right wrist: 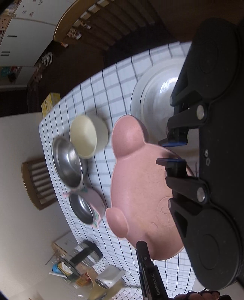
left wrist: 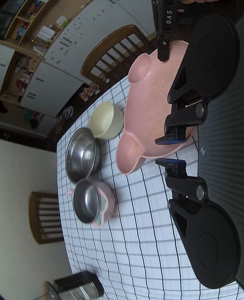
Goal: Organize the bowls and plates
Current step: 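Lift the pink plate with both grippers and lower it onto the white plates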
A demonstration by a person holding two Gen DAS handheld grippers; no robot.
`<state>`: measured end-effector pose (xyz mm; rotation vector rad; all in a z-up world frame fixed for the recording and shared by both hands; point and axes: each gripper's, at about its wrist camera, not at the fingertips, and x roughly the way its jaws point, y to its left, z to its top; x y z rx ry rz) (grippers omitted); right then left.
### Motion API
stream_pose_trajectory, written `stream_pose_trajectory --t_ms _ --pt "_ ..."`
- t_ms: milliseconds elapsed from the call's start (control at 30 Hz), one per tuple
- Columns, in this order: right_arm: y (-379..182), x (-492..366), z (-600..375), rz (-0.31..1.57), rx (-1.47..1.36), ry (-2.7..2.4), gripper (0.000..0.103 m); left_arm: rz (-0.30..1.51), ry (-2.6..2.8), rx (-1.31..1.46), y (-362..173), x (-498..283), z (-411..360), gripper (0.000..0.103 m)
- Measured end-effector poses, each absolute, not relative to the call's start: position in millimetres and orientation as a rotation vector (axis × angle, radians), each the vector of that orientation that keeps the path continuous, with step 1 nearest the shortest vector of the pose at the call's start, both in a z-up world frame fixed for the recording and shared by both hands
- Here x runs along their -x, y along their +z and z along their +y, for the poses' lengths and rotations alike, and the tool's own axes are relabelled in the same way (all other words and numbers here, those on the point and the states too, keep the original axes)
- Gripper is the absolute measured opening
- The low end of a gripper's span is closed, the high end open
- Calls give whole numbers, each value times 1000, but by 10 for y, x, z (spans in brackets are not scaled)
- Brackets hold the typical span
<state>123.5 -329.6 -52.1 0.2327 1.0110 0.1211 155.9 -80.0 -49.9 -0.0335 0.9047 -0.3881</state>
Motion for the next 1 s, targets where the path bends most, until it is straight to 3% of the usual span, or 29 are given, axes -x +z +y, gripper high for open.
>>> stream_pose_trajectory --t_ms 533,1000 --pt "-739 -859 -4237 1021 -260 51 12 962 -499 -91 -824 -1257 -1694 14" --pt "-1065 -818 -4568 1042 -280 57 11 1016 -533 -153 -1039 -1155 -1987 14"
